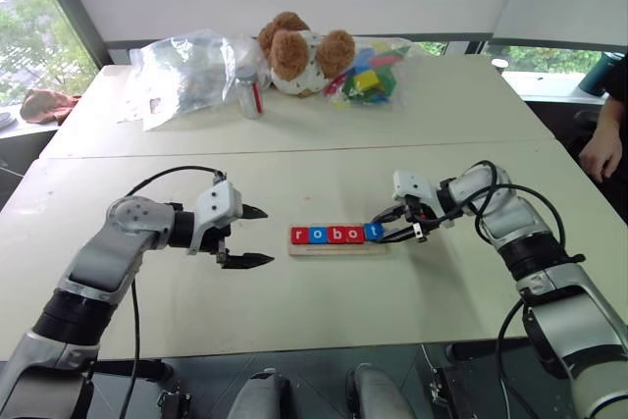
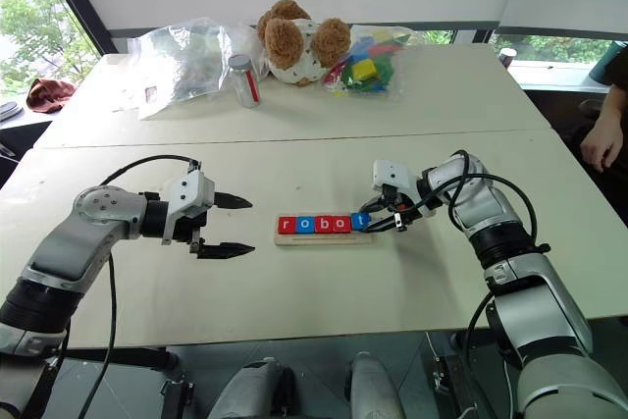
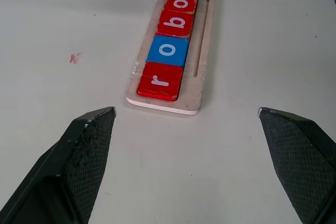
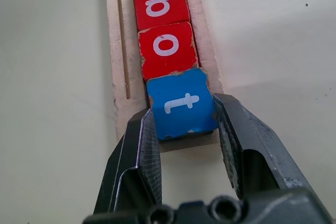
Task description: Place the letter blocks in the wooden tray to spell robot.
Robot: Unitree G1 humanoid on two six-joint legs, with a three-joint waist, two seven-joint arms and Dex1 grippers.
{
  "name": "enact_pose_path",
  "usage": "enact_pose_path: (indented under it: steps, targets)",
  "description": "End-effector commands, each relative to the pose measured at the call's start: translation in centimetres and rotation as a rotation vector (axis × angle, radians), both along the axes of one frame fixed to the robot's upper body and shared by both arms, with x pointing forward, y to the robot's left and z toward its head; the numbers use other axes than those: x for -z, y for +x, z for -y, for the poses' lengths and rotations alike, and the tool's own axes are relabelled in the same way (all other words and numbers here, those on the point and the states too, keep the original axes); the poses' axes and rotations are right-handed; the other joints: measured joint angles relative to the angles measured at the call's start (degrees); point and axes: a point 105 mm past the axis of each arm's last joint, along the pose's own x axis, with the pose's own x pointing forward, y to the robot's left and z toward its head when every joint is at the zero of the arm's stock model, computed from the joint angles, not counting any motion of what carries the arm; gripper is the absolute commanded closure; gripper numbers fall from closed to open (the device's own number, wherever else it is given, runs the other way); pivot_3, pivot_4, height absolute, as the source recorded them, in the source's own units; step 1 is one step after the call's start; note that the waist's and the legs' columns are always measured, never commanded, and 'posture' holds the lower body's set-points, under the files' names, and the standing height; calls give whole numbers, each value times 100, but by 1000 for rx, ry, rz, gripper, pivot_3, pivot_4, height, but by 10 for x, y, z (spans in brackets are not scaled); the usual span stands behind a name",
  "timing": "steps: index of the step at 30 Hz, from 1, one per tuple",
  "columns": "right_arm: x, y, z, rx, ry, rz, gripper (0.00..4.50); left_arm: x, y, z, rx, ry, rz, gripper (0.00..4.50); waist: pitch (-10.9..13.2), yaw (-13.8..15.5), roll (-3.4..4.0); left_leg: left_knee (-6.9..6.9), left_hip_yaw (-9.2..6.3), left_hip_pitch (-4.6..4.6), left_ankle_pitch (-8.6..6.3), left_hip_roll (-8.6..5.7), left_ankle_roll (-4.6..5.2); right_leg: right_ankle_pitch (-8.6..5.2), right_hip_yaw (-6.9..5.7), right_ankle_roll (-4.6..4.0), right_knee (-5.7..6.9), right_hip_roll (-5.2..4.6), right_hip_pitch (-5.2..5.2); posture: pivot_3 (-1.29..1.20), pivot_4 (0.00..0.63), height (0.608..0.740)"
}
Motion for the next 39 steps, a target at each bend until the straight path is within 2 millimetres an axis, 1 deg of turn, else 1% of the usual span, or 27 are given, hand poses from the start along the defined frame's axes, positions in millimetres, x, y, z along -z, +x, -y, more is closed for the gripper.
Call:
enact_pose_path:
  steps: [1,6,16,17,18,21,28,30,33,35,37,39]
  targets:
    - [-11,-3,-11,-49,26,23,3400,-4,0,0,3,-6,23,0,0,0,0,0,0,0,0,0,0,0,0,0,0,0,0,0,150,740]
    - [-11,0,-12,-31,24,34,3400,-3,1,1,3,-7,23,0,0,1,0,0,0,0,0,0,0,0,0,0,0,0,0,0,150,740]
    - [-4,-3,-13,-39,11,21,3400,-4,3,2,0,-11,29,0,0,2,0,0,0,0,0,0,0,0,0,0,1,0,0,0,150,740]
    - [-4,-3,-13,-40,11,22,2900,-4,3,2,0,-12,29,0,0,2,0,0,0,0,0,0,0,0,0,0,0,0,0,0,150,740]
    - [-4,-3,-13,-41,11,22,2299,-4,3,2,0,-12,29,0,0,2,0,0,0,0,0,0,0,0,-1,0,0,0,0,0,150,740]
    - [-7,-1,-14,-29,22,43,868,-4,4,2,-1,-14,30,0,0,1,0,0,0,0,0,0,0,0,-1,0,1,0,0,0,150,740]
    - [-33,8,-10,38,84,104,868,-4,4,3,-2,-19,33,0,0,3,0,1,0,0,2,0,-4,0,0,0,1,0,0,0,150,740]
    - [-35,10,-7,57,88,123,868,-5,4,3,-1,-21,34,0,0,5,0,1,0,0,2,0,-3,0,0,0,1,0,0,0,150,740]
    - [-34,10,-1,86,89,143,868,-6,4,4,-3,-25,35,0,0,5,0,1,0,0,1,0,-1,0,0,0,0,-1,0,0,150,740]
    - [-36,13,7,159,120,148,868,-9,4,2,-15,-44,40,0,0,4,0,0,0,0,1,0,-1,0,0,0,0,-1,0,0,150,740]
    - [-50,12,21,274,222,116,868,-15,1,-2,-41,-90,23,0,0,18,0,0,-1,0,1,0,-1,0,0,0,1,-1,0,0,150,740]
    - [-61,5,30,369,328,56,868,-15,-4,-10,-70,-99,4,0,0,24,0,0,-2,-4,0,1,-1,0,0,0,0,-3,-1,0,150,740]
